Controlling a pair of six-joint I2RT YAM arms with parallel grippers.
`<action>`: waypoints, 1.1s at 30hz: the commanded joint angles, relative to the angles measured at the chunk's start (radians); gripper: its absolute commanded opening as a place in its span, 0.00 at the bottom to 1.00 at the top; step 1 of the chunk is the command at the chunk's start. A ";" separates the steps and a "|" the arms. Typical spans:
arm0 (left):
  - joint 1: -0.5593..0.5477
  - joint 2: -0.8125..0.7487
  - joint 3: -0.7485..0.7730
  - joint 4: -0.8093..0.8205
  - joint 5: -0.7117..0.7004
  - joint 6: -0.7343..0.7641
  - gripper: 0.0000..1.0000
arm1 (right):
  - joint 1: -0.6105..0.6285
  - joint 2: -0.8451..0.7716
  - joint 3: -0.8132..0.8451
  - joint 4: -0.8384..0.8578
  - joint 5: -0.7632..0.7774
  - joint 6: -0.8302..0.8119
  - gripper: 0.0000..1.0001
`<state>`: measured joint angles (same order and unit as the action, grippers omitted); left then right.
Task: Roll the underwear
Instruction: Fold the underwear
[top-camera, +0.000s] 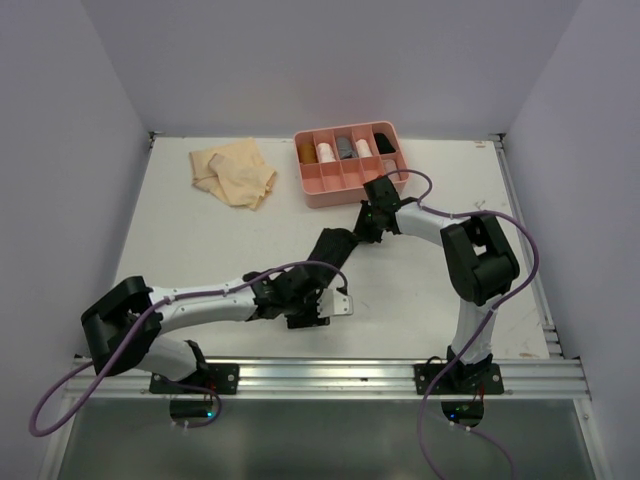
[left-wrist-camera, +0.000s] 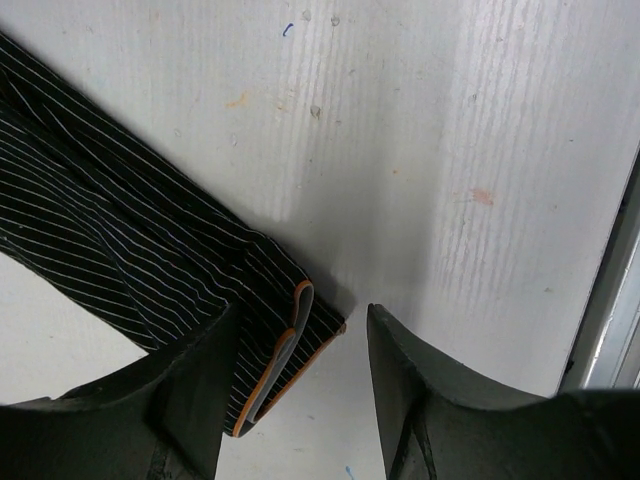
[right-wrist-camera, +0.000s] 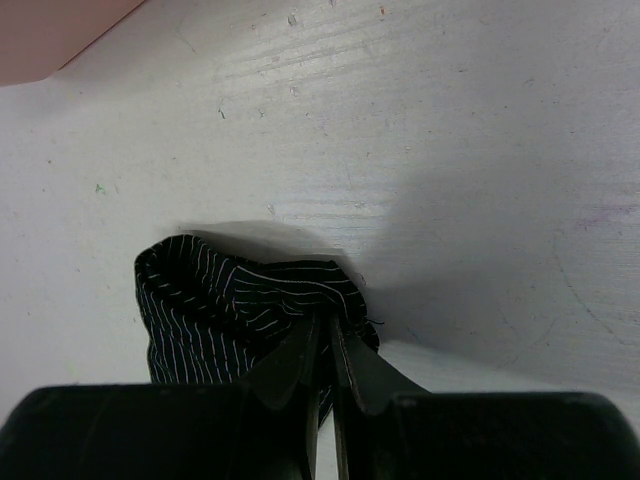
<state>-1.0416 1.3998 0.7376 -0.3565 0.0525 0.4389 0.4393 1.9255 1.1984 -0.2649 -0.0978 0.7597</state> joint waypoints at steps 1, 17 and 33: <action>-0.018 0.016 0.002 0.066 -0.048 -0.054 0.57 | -0.011 0.036 -0.002 -0.030 0.041 -0.016 0.12; -0.024 0.025 0.016 0.088 -0.169 -0.071 0.17 | -0.019 0.033 -0.007 -0.036 0.043 -0.026 0.11; -0.024 -0.009 0.009 0.007 -0.066 -0.048 0.23 | -0.022 0.029 -0.020 -0.037 0.040 -0.034 0.11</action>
<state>-1.0615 1.3727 0.7376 -0.3523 -0.0368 0.3889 0.4309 1.9263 1.1984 -0.2646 -0.1005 0.7582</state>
